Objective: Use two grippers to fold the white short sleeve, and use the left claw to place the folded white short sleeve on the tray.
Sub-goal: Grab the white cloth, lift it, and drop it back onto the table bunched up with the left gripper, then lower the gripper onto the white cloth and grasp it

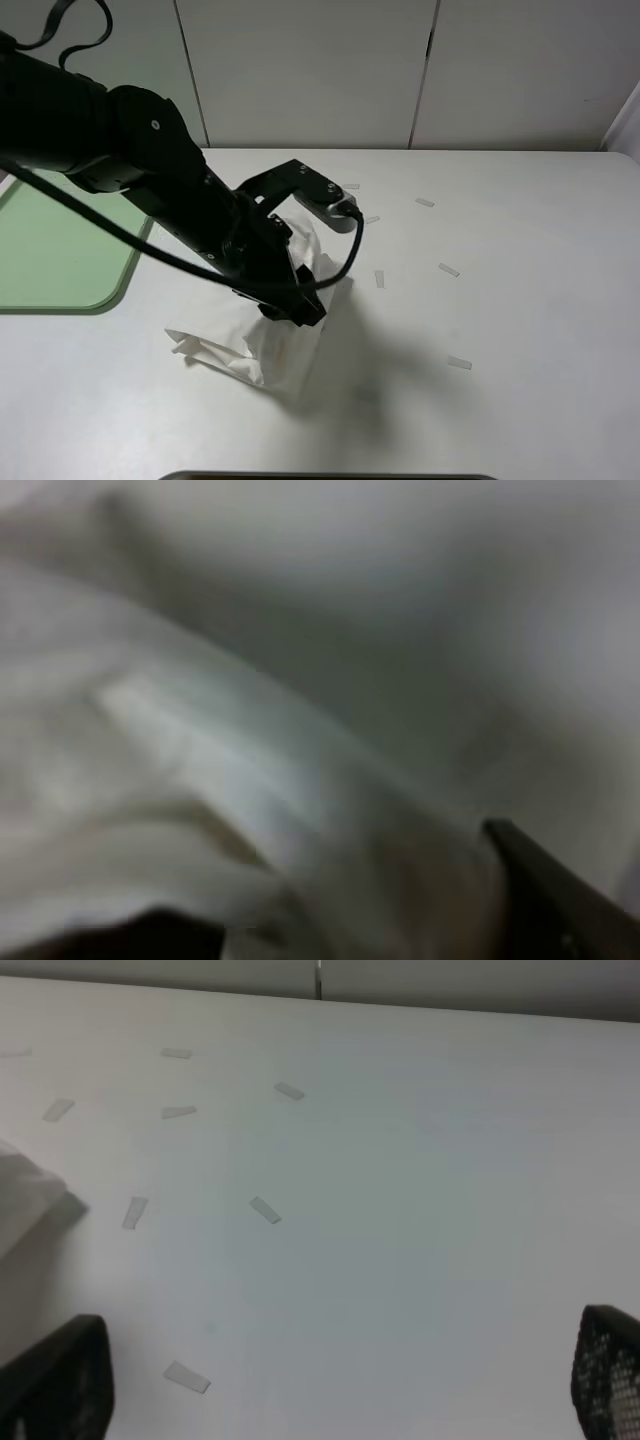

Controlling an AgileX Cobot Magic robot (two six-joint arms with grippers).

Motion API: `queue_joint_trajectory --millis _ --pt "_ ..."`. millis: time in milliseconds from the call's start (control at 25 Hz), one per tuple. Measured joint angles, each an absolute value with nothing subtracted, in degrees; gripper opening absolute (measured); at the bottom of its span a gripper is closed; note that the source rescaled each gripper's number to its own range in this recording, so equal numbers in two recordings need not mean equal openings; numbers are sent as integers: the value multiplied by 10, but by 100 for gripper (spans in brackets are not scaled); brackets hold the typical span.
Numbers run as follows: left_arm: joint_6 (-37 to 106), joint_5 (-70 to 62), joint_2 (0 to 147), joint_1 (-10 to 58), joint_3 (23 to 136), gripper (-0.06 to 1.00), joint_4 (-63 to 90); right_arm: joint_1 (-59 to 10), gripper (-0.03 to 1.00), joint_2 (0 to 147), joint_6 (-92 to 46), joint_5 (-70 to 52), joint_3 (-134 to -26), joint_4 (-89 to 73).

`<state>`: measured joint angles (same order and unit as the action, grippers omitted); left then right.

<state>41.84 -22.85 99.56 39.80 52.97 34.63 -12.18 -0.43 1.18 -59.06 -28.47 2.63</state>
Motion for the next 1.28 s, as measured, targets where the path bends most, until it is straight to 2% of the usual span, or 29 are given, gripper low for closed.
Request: queue_joint_trajectory --millis 80,160,320,600,720,920,1120,1240,1280 --pt "453 -227 996 406 530 54 364 -122 100 -4 12 -591 -285 26" --pt "586 -232 996 430 530 55 479 -122 100 -4 12 -591 -285 26" --pt "769 -268 996 447 530 56 606 -122 100 -4 12 -591 -285 26" --pt "890 -267 994 449 530 56 648 -122 100 -4 12 -591 -285 26" --pt "873 -171 979 447 530 56 650 -122 100 -4 12 -591 -285 26" --pt "725 -32 959 425 527 56 641 -122 100 -4 12 -591 -285 26" --pt "580 -18 940 357 508 58 563 -122 100 -4 12 -591 -285 26" --pt "557 -22 932 333 506 58 540 -122 100 -4 12 -591 -285 26" --pt "550 -28 924 305 506 58 533 -122 100 -4 12 -591 -285 26"
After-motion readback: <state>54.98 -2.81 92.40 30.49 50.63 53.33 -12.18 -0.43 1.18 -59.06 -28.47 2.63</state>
